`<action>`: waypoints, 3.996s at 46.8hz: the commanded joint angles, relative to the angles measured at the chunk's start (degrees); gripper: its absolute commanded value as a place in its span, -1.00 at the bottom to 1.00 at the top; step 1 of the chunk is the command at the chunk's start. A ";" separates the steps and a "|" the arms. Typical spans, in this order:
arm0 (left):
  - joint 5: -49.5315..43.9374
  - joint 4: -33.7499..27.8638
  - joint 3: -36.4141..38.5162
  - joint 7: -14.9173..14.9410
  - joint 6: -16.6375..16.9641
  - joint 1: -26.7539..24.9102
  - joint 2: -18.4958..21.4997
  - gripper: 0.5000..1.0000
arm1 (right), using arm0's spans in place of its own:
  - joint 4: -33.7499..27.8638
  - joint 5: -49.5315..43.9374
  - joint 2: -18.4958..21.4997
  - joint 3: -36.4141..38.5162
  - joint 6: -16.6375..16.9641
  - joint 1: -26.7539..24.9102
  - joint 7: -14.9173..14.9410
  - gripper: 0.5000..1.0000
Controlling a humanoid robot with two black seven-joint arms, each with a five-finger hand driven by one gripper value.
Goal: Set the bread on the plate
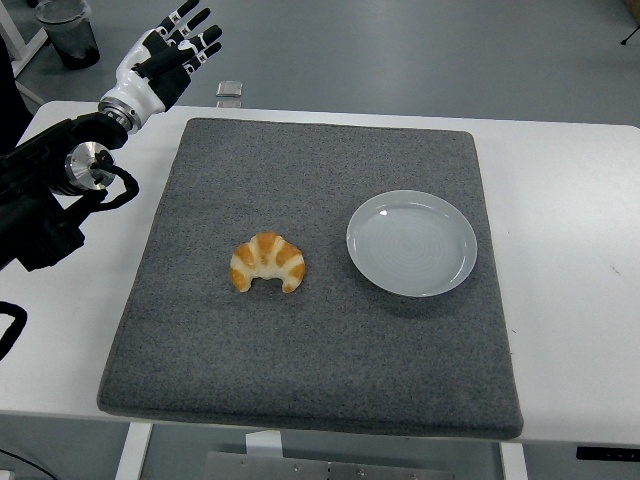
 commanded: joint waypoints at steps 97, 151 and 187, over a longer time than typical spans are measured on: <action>22.94 -47.10 10.96 -0.04 27.87 -5.89 19.59 0.93 | 0.00 0.00 0.00 0.00 0.35 -0.07 0.00 0.72; 57.48 -60.29 47.97 0.22 23.74 -21.98 34.10 0.93 | 0.00 0.00 0.00 -0.09 0.08 -0.07 0.00 0.72; 61.17 -51.77 43.13 -2.50 30.77 -6.69 23.91 0.92 | 0.00 -0.09 0.00 -0.09 -0.09 -0.07 0.00 0.72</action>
